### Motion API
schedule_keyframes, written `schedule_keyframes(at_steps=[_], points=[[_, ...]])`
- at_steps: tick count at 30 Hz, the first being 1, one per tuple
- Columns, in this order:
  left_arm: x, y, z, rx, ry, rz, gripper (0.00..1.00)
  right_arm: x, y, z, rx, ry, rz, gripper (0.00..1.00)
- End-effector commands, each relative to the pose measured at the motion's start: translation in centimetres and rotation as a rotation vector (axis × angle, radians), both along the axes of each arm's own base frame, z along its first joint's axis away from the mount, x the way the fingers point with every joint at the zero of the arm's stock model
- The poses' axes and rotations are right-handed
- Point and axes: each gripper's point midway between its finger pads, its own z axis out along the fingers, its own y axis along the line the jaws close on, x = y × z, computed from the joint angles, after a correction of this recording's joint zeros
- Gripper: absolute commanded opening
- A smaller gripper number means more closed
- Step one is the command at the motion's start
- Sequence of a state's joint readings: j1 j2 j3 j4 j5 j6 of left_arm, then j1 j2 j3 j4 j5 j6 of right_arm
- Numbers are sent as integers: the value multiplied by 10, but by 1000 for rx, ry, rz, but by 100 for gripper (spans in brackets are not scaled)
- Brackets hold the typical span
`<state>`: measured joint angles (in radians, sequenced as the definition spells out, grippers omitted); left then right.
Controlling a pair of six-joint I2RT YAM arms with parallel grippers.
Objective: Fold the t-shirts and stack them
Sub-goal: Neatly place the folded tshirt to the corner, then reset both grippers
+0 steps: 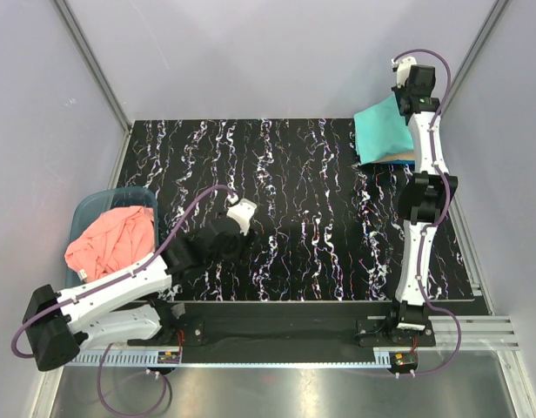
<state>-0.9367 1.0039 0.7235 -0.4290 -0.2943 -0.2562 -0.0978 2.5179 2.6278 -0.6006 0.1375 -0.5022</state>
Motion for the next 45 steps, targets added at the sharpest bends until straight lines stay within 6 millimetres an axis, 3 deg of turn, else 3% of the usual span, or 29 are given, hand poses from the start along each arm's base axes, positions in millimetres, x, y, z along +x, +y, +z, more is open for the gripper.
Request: schedule_keyframes(at_steps=[1,6,14,21,27,31,33,34,35,36,37,38,39,40,41,42,43,44,45], points=[[1,-5,4,-22,11,-6,62,15,-17,23,-11,-111,5,0],[2,-6,-1,-10,21,-5,62,23,-29,15,-13,-133,11,0],[2,-9,-6,9,38,-13,62,32,-42,-22,-14,-109,21,0],[2,-10,-12,19,57,-14,62,40,-55,-36,-9,-131,29,0],[4,-12,-13,33,63,-18,62,38,-79,-45,-2,-141,-7,0],[4,-12,-13,33,68,-16,62,33,-102,-25,-12,-194,-61,39],[6,-11,-9,27,63,-12,62,30,-105,-12,9,-221,-89,70],[6,-10,-5,25,56,-11,62,29,-100,-6,46,-231,-87,83],[7,-9,-3,23,51,-8,62,27,-87,16,75,-256,-76,95],[10,-7,2,17,41,1,62,20,-79,22,105,-235,-92,100],[12,-5,8,7,25,8,62,16,-63,30,154,-231,-101,100],[14,-4,12,0,17,14,62,6,-45,63,163,-253,-85,100],[17,-4,19,-16,3,21,62,-2,-7,55,172,-184,-67,100],[20,0,26,-27,-10,33,62,-19,13,95,193,-227,-62,100],[22,1,32,-39,-22,40,62,-29,32,104,215,-223,-52,100],[26,4,40,-53,-37,50,62,-41,55,88,249,-163,-48,100],[25,5,48,-72,-50,45,62,-50,88,93,343,-163,-42,100],[25,6,53,-84,-57,46,62,-70,117,125,407,-200,2,100],[26,8,57,-98,-63,51,63,-83,139,105,480,-133,28,100]])
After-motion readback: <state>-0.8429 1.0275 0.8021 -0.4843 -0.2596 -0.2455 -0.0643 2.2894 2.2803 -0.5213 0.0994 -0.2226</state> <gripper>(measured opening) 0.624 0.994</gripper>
